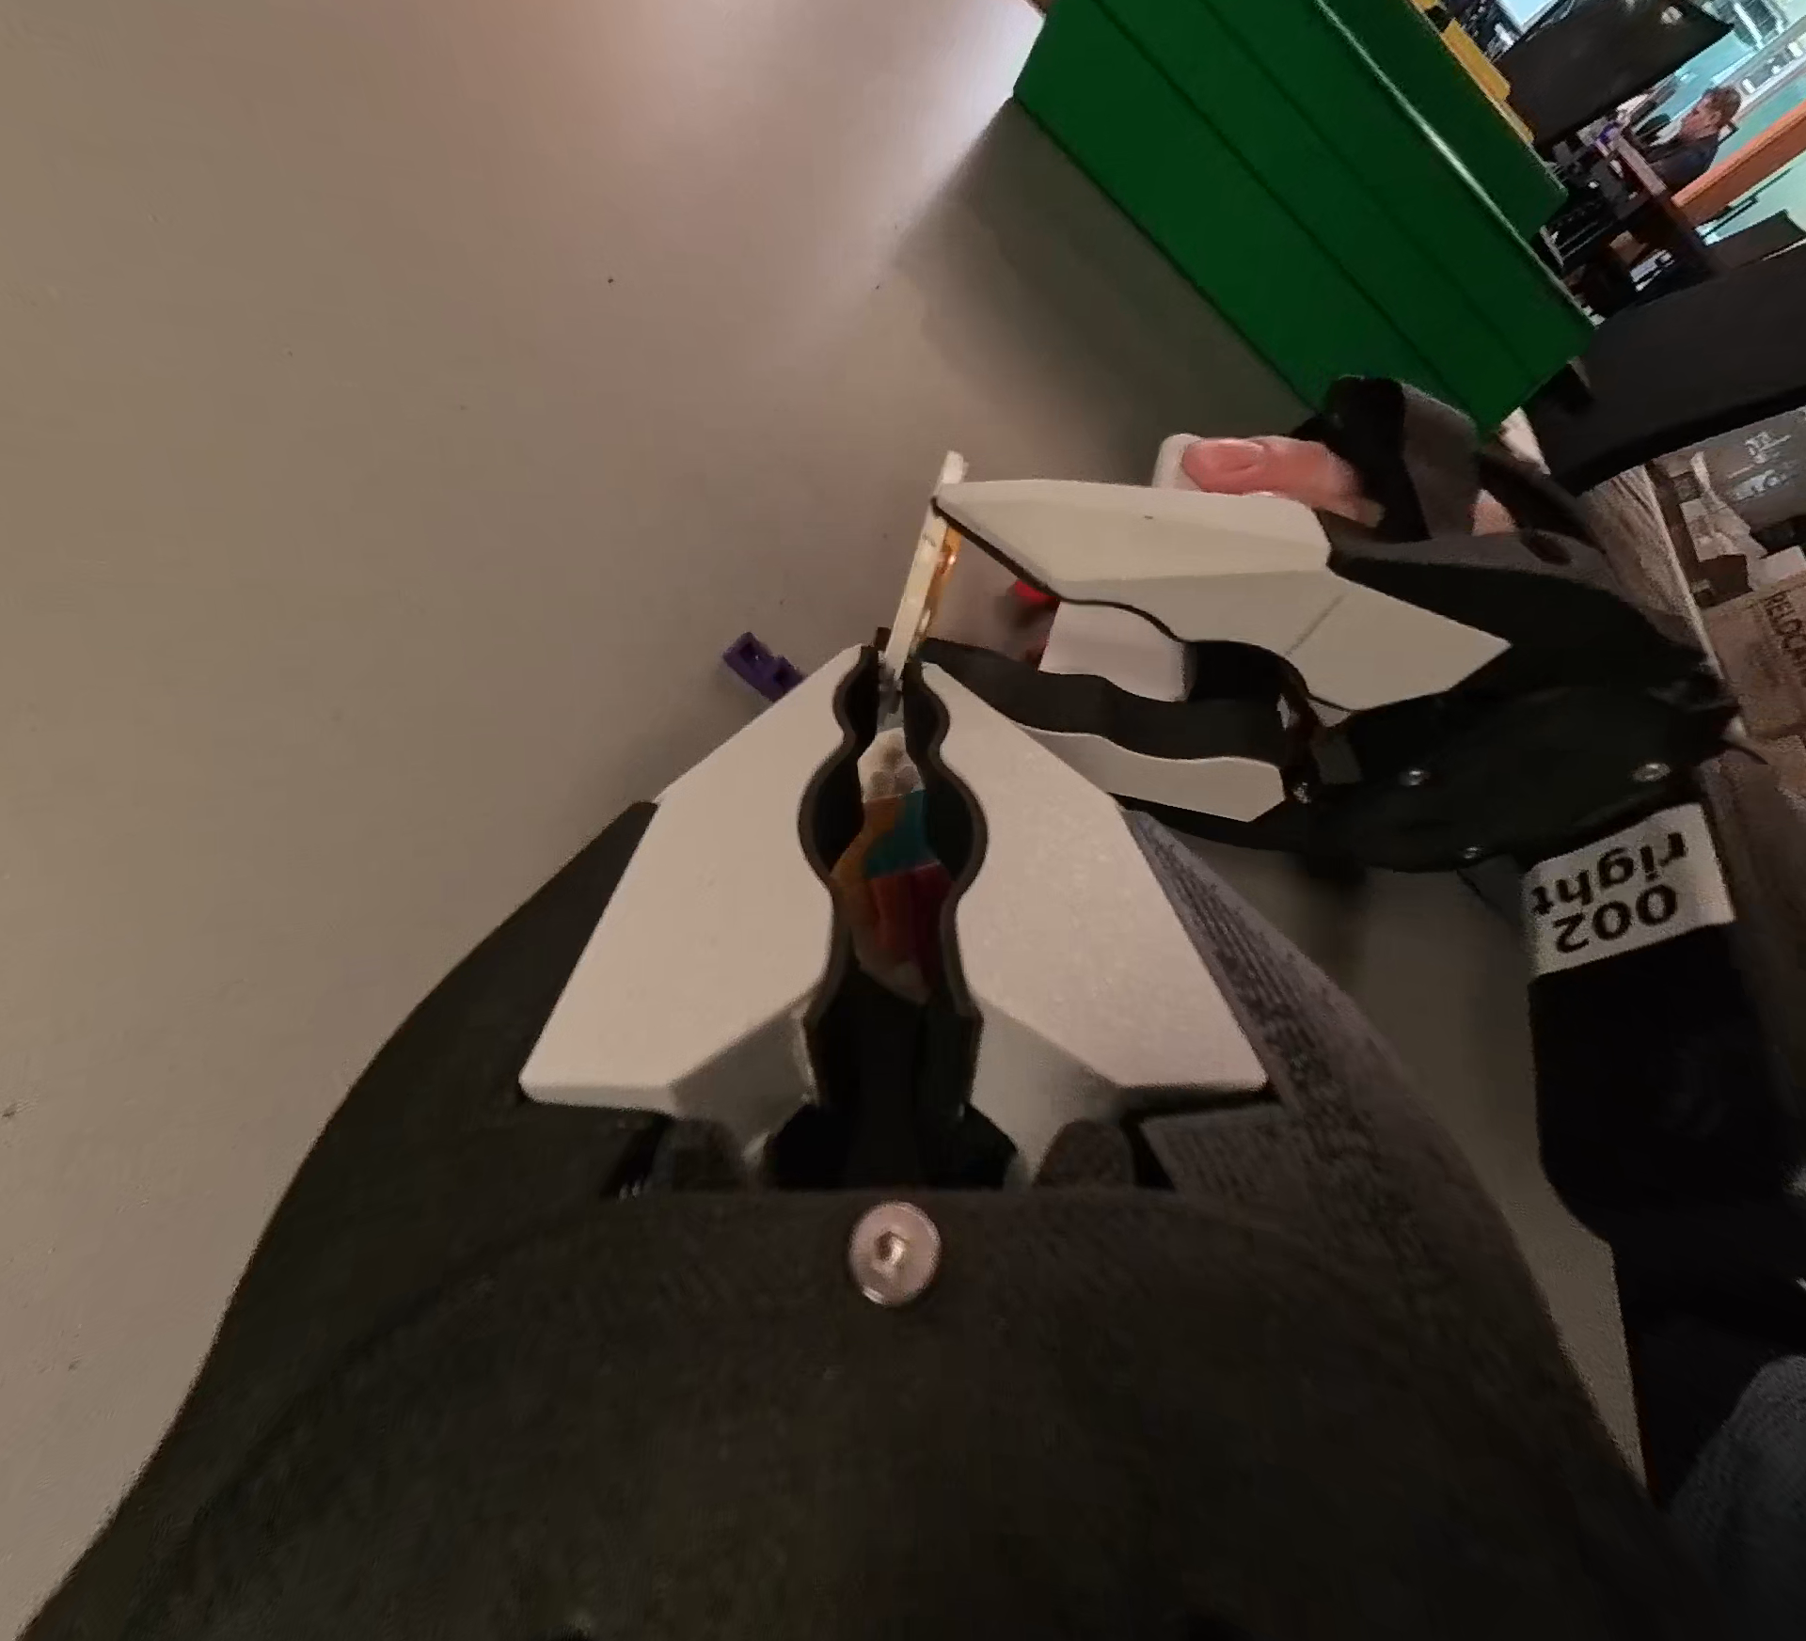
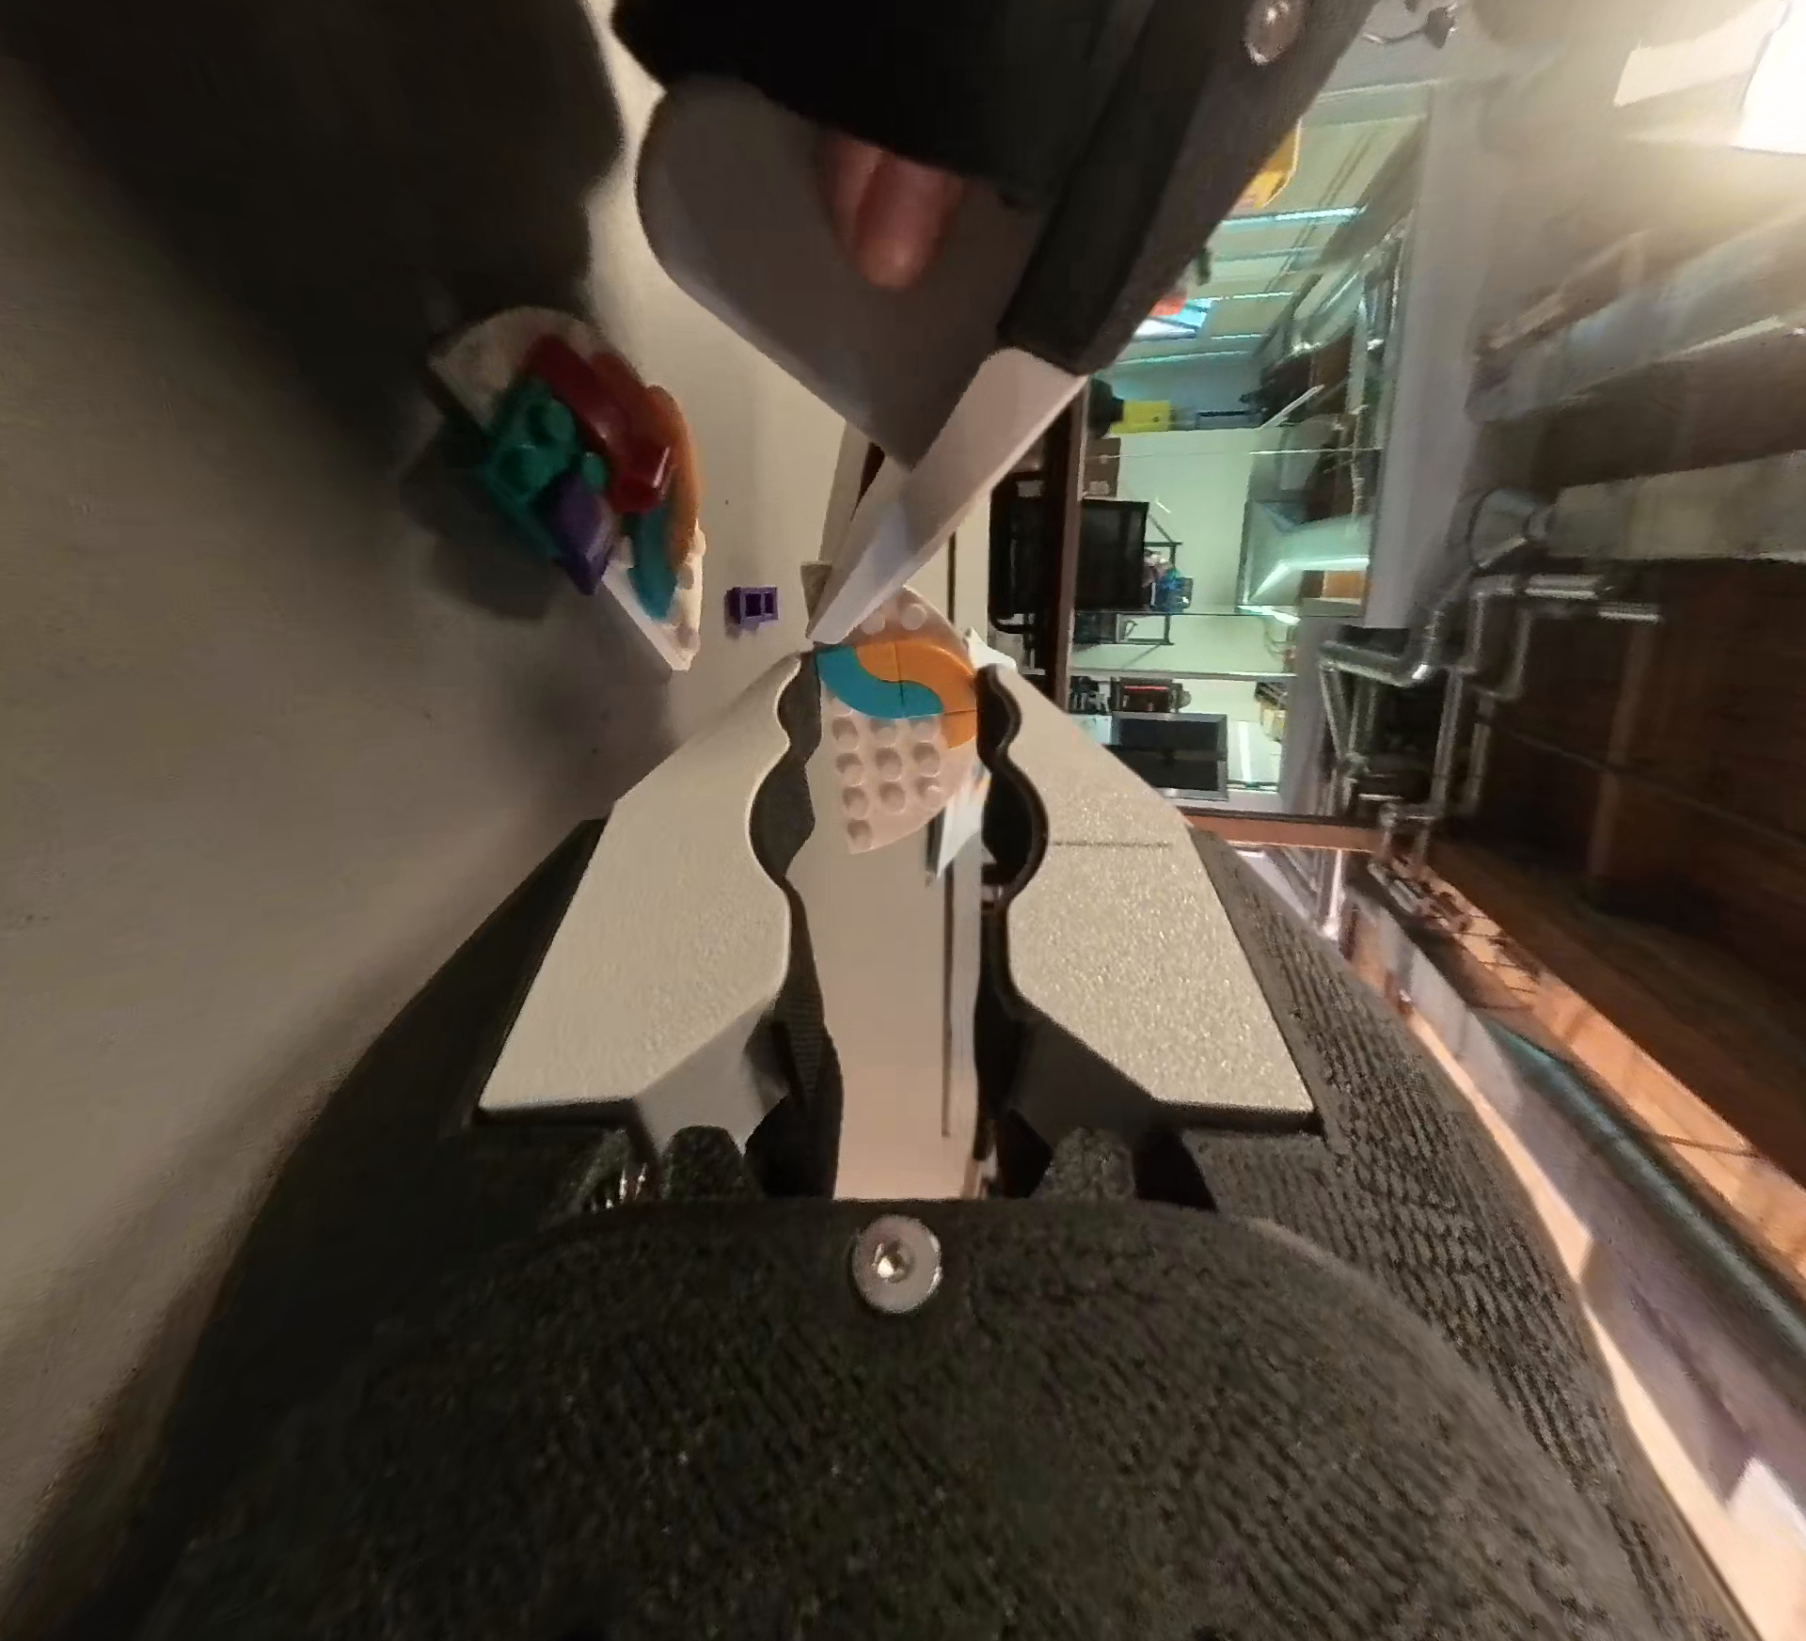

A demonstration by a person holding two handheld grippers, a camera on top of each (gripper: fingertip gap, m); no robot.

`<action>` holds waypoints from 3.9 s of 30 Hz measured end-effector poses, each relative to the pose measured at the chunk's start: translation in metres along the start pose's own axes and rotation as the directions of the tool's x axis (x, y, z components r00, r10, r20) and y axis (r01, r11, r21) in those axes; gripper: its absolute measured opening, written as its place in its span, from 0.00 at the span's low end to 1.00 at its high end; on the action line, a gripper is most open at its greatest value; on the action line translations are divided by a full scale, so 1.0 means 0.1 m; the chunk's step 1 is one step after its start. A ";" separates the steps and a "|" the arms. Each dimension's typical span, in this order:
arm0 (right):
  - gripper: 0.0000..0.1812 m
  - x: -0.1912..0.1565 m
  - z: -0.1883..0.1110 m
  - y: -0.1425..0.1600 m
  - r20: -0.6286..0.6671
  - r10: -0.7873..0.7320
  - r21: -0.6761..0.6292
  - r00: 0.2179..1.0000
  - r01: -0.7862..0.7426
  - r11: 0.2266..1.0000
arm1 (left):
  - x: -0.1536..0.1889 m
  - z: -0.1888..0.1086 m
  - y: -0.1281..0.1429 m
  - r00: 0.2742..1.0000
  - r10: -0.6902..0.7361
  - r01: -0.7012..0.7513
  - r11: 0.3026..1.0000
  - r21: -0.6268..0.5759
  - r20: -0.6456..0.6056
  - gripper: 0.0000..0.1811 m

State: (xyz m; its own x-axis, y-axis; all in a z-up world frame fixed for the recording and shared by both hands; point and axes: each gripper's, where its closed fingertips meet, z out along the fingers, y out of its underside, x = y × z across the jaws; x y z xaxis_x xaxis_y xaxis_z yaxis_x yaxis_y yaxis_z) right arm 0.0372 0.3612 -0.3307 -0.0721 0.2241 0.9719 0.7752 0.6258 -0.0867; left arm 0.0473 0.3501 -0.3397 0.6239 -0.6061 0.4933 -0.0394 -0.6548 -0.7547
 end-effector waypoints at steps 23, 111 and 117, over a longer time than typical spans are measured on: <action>0.05 -0.05 -0.01 -0.12 0.237 0.557 0.034 0.796 -0.580 0.814 | -0.10 -0.11 -0.07 0.978 -0.180 0.187 0.981 0.058 -0.109 0.01; 0.16 -0.41 -0.21 -0.36 0.580 0.738 -0.295 0.343 -0.757 0.583 | -0.15 -0.53 -0.62 0.973 0.199 -0.231 0.870 0.436 0.119 0.81; 0.16 -0.05 -0.19 -0.25 0.408 0.654 -0.019 0.637 -0.710 0.704 | 0.01 -0.50 -0.51 0.980 0.160 -0.103 0.916 0.388 -0.118 0.55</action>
State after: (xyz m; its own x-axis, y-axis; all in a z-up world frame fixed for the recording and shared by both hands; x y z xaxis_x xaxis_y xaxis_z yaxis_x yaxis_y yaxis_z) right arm 0.0300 0.3301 -0.3291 0.2048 0.8567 0.4734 0.6089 0.2672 -0.7469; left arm 0.0113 0.3601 -0.2792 0.5128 -0.7524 0.4134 0.2019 -0.3623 -0.9099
